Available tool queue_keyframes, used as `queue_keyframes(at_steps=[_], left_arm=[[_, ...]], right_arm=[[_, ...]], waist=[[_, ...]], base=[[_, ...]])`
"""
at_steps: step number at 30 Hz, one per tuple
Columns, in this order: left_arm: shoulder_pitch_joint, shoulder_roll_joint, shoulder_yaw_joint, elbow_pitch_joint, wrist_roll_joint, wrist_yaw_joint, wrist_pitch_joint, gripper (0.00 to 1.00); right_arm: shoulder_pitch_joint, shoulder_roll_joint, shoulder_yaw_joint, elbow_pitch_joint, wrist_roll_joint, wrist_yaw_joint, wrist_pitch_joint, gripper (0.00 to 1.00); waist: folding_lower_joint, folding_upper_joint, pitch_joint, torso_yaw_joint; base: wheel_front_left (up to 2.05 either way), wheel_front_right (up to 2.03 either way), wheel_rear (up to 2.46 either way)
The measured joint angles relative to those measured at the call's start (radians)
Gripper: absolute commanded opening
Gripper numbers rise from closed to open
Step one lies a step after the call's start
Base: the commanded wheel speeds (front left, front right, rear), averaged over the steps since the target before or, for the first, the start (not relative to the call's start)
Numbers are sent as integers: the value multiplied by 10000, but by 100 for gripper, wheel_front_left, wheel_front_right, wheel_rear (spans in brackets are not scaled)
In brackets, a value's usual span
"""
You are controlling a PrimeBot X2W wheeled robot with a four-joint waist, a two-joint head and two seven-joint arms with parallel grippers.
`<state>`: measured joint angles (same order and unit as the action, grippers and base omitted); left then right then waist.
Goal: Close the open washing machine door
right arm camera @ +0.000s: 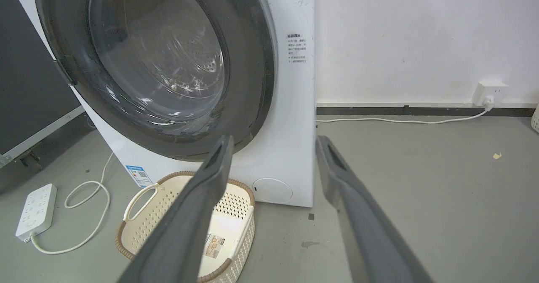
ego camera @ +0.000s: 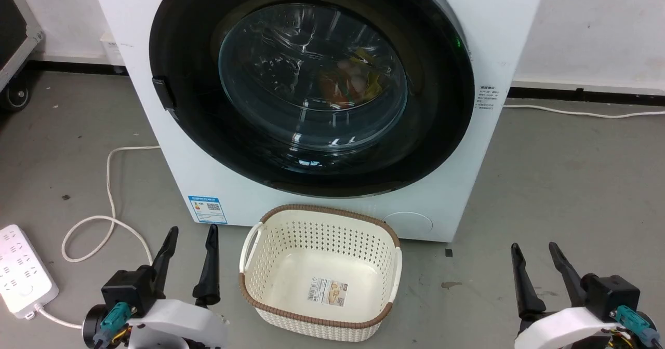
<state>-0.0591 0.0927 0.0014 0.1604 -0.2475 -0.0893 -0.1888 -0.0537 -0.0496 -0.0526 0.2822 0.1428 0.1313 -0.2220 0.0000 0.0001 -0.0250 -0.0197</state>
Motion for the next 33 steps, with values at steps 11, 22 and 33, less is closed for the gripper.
queue_keyframes(at_steps=[11,22,33], left_arm=[[-30,2,0,173,-201,150,167,100],[-33,-10,-2,245,-194,171,184,0],[-28,-44,0,115,8,190,313,0]], right_arm=[[-7,0,61,8,71,0,-2,100],[-12,0,61,0,67,0,12,0],[-12,0,90,-198,-27,0,194,0]], waist=[[0,0,37,-27],[0,0,51,-29],[0,0,68,-11]], base=[[0,0,0],[0,0,0],[0,0,0]])
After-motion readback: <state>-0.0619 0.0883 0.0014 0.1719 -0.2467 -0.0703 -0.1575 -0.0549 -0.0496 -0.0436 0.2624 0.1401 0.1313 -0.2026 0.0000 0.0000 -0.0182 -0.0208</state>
